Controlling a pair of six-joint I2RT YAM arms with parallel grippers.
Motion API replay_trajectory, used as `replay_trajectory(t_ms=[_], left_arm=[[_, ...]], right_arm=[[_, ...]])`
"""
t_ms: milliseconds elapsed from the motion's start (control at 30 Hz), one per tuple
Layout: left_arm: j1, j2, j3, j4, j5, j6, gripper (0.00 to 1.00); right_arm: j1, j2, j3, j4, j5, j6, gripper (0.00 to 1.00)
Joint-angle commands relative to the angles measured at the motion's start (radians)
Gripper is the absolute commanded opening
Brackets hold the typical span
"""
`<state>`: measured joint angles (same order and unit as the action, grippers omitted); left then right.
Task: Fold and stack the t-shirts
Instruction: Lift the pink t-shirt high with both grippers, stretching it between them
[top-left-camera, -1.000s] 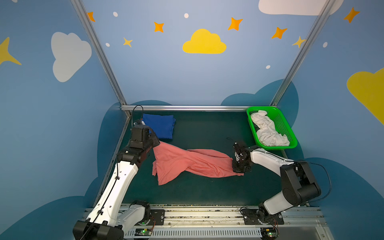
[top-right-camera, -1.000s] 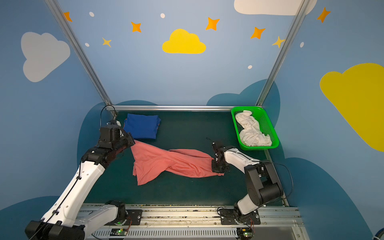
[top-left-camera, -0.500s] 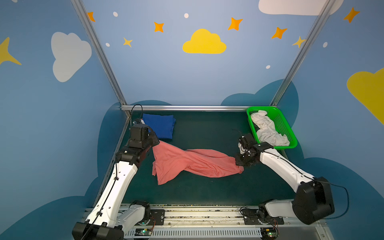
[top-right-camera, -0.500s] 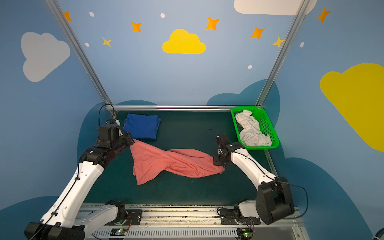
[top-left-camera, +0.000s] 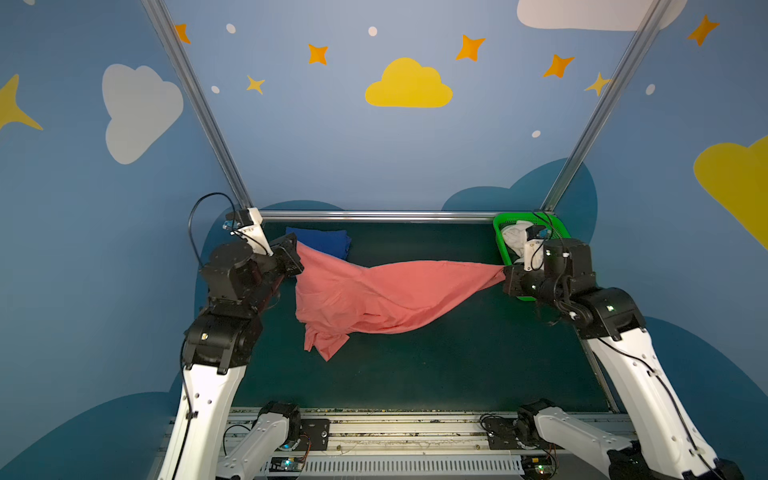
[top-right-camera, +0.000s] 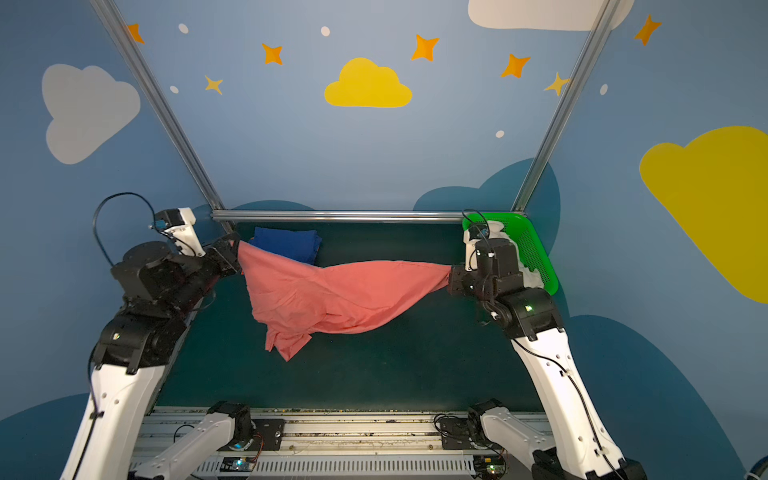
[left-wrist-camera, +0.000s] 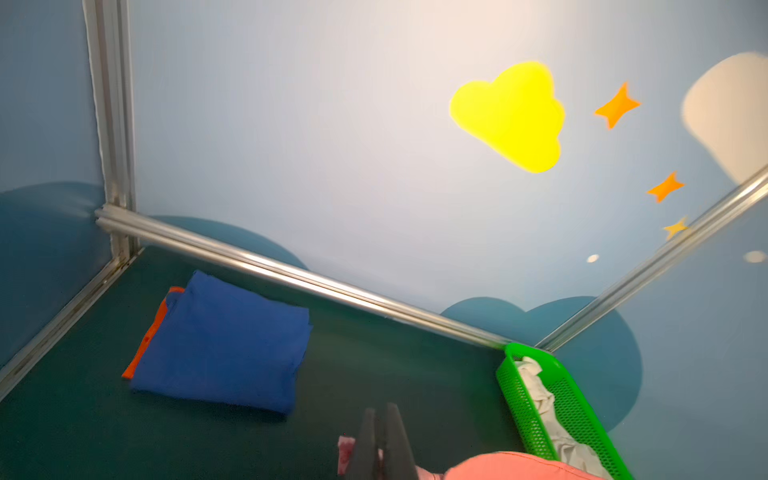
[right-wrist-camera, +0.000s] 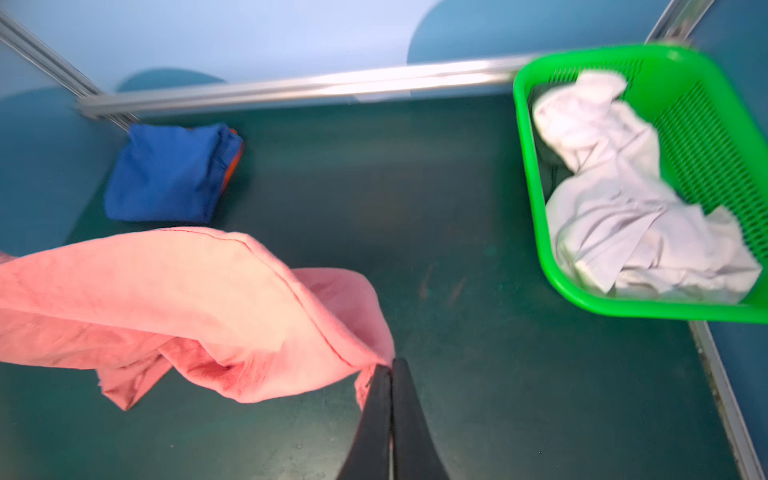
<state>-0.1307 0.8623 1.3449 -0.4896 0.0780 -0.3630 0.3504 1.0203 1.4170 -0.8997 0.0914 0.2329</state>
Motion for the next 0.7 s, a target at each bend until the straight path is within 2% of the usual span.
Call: replay_trajectory(t_ms=[0, 133, 267, 333, 433, 533, 667], left_arm=[[0.006, -0.076, 0.056, 0.087, 0.025, 0.001, 0.05], [0.006, -0.101, 0.115, 0.107, 0.016, 0.014, 0.05], [0.005, -0.065, 0.101, 0.155, -0.023, 0.018, 0.05], [0.005, -0.006, 0.085, 0.206, -0.031, 0.010, 0.05], [0.006, 0.165, 0.124, 0.293, -0.034, 0.018, 0.05], [0.006, 0.398, 0.297, 0.293, -0.063, 0.048, 0.05], [0.009, 0.675, 0.666, 0.250, -0.100, 0.082, 0.05]], right_arm=[[-0.004, -0.062, 0.058, -0.033, -0.008, -0.035, 0.00], [-0.004, -0.117, 0.084, -0.003, -0.021, -0.041, 0.00], [-0.005, -0.111, 0.082, 0.058, 0.008, -0.057, 0.00], [-0.011, -0.062, 0.091, 0.090, 0.026, -0.079, 0.00], [-0.052, 0.075, 0.161, 0.141, 0.026, -0.117, 0.00], [-0.135, 0.269, 0.331, 0.154, -0.013, -0.111, 0.00], [-0.215, 0.521, 0.690, 0.104, -0.058, -0.089, 0.00]])
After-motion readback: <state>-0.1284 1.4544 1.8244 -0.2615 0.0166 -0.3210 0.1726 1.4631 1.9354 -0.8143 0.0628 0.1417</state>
